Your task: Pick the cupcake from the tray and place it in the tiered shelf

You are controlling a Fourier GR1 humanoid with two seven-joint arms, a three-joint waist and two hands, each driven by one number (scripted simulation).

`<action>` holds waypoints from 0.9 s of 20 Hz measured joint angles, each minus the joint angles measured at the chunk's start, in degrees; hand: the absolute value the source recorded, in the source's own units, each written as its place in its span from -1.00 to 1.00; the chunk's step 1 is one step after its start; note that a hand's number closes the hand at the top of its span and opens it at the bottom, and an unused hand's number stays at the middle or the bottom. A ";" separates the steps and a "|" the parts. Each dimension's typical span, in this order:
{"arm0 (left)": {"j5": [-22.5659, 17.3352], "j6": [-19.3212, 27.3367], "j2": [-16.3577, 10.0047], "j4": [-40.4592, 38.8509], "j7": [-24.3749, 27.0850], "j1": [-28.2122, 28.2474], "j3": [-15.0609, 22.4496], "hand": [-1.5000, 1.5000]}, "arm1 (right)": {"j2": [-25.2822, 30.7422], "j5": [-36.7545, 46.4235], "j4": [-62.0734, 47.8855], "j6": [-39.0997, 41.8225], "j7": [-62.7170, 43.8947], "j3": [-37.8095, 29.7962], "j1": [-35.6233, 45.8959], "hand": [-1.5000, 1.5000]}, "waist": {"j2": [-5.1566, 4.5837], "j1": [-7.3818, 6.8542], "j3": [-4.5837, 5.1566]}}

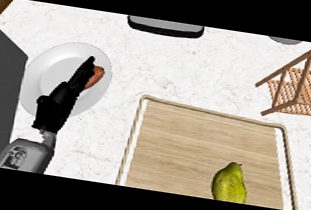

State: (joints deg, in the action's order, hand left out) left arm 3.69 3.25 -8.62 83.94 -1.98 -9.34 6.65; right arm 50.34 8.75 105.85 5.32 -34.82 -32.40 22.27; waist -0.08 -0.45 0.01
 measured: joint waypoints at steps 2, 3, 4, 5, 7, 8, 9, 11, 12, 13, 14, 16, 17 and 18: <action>0.48 -0.12 0.13 -0.98 0.92 -0.07 -0.17 0.00 | 0.04 2.04 -2.48 -0.90 3.30 0.84 0.26 1.00 | 0.00 0.05 0.02; 0.53 -0.15 0.46 -1.27 1.33 0.21 -0.09 0.00 | -0.09 3.59 -4.23 -1.97 4.57 2.13 1.05 1.00 | -0.03 -0.06 0.01; 0.56 -0.24 0.58 -0.22 0.35 0.38 0.04 0.00 | 0.21 4.10 -5.81 -2.27 5.47 2.55 1.96 1.00 | -0.03 -0.09 0.00; 0.80 -0.23 0.67 -0.98 0.45 -0.12 -0.17 0.00 | -0.19 5.24 -7.07 -3.12 6.63 3.50 2.34 1.00 | -0.03 -0.06 0.01; 1.36 0.24 1.44 -0.93 0.38 -0.15 0.05 0.00 | -0.31 6.94 -9.84 -4.32 8.99 4.37 3.16 1.00 | -0.03 -0.03 0.01; 1.33 -0.09 1.26 -0.06 0.24 0.70 0.15 0.00 | -0.47 8.03 -11.59 -5.21 10.87 4.76 3.33 1.00 | -0.02 -0.10 0.00; 0.97 -0.46 1.13 -0.34 0.18 0.41 -0.32 0.00 | -0.36 9.20 -12.76 -6.00 12.47 5.29 3.71 1.00 | -0.04 -0.11 -0.01; 1.11 -0.77 1.16 -1.50 1.26 -0.03 -0.62 0.00 | -0.18 11.39 -15.44 -7.44 15.37 7.19 5.38 1.00 | -0.08 -0.19 -0.01; 1.07 -1.02 0.99 -1.01 1.38 0.58 -0.63 0.00 | -0.50 12.54 -17.07 -8.45 17.29 8.22 6.00 1.00 | -0.09 -0.34 0.00; 1.35 -0.86 1.36 -1.08 1.53 0.75 -0.38 0.00 | -1.10 13.63 -19.08 -9.81 18.54 9.31 7.37 1.00 | -0.11 -0.44 -0.01; 0.95 -1.30 1.11 -1.65 1.25 -0.25 -1.03 0.00 | -1.80 14.22 -21.03 -11.01 20.00 9.93 8.41 1.00 | -0.13 -0.43 0.00; 1.48 -1.17 1.20 -2.35 1.45 -0.75 -1.19 0.00 | -2.55 15.69 -25.89 -13.22 22.70 10.53 10.14 1.00 | -0.16 -0.44 0.00; 1.69 -0.93 1.54 -2.08 1.11 -0.91 -1.07 0.00 | -3.25 15.98 -27.11 -14.06 22.63 10.86 11.30 1.00 | -0.13 -0.40 -0.02; 1.57 -0.98 1.60 -2.12 0.94 -1.10 -1.15 0.00 | -4.65 14.06 -27.63 -14.56 23.21 9.88 12.11 1.00 | -0.12 -0.39 -0.04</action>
State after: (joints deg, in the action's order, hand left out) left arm 5.27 2.27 -7.02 81.82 -1.03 -10.44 5.49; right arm 45.70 22.81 78.22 -9.24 -11.61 -22.52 34.38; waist -0.19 -0.83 -0.03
